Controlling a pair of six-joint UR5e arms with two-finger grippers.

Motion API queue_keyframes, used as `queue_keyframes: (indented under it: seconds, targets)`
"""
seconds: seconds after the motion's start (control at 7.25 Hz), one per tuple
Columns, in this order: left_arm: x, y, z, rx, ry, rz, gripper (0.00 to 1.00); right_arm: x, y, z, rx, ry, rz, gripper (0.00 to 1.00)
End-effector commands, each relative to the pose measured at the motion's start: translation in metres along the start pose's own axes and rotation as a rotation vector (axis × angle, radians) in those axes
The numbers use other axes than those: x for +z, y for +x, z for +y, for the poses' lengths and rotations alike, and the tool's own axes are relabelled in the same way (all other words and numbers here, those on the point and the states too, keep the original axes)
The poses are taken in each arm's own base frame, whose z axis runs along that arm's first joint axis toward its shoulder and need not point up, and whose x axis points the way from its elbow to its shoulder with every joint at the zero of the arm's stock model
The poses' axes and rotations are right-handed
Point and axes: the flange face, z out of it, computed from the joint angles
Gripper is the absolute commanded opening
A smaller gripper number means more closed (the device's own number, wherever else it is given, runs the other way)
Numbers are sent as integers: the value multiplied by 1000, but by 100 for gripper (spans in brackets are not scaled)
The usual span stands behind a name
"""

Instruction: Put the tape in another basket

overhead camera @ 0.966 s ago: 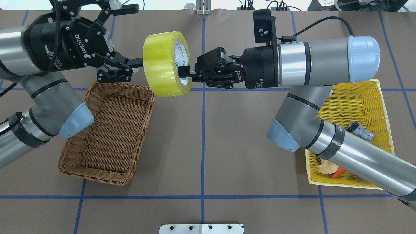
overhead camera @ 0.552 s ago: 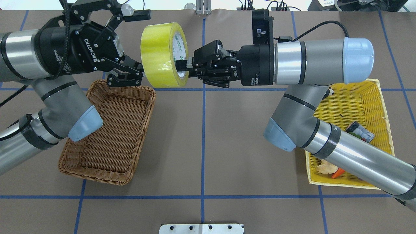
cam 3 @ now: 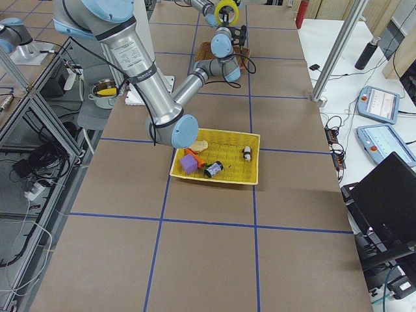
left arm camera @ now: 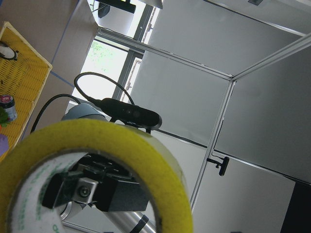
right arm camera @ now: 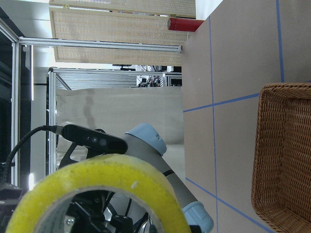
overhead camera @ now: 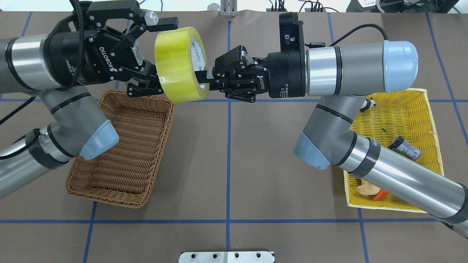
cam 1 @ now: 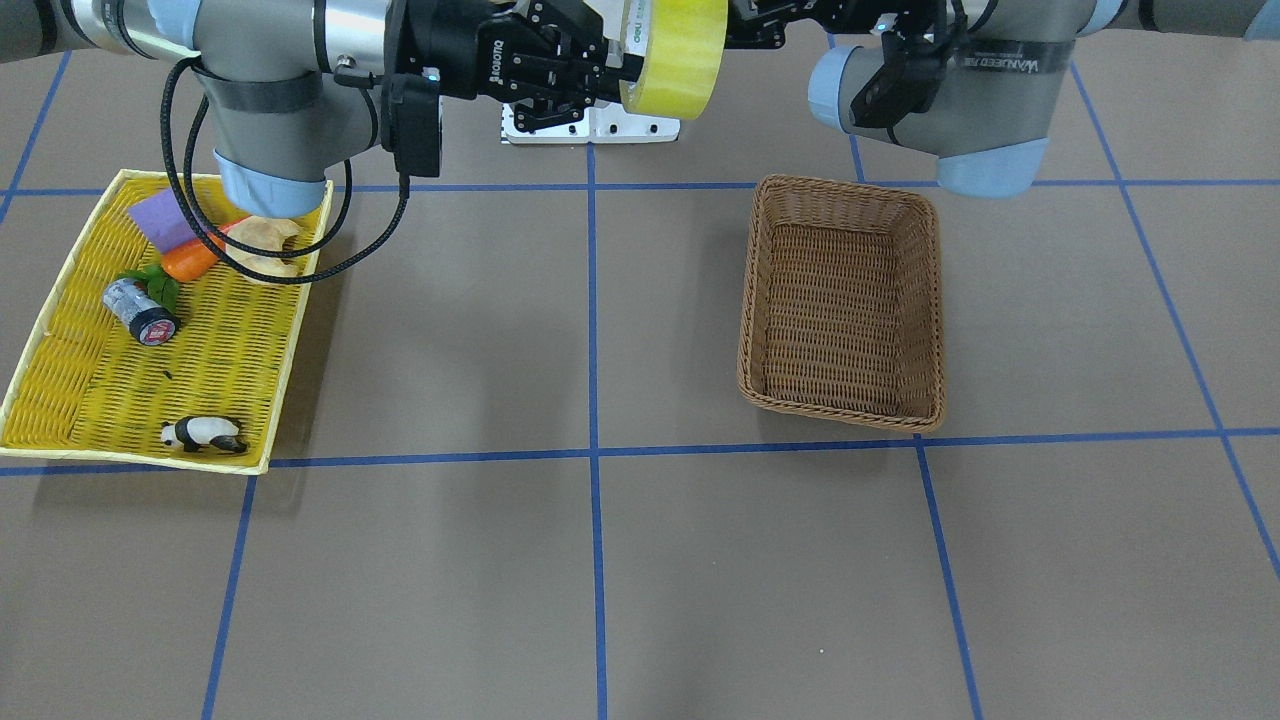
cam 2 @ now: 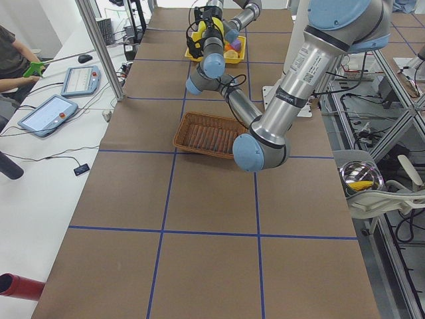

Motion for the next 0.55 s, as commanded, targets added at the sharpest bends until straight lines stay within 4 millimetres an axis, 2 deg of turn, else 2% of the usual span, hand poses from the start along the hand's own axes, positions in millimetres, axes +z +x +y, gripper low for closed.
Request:
queue_keyframes:
  seconds: [0.0,0.14,0.28,0.41]
  targets:
    - [-5,-3,0,27,-5,3,81,0,-1,3,6,-26,7,0]
    - [-7,-2,2,35,-14,12,81,-1,-1,4,9,-33,8,0]
    - [-9,-2,2,39,-19,17,63,-1,-1,4,12,-33,8,0]
    - [-10,-1,4,40,-21,18,40,0,-2,4,12,-35,7,0]
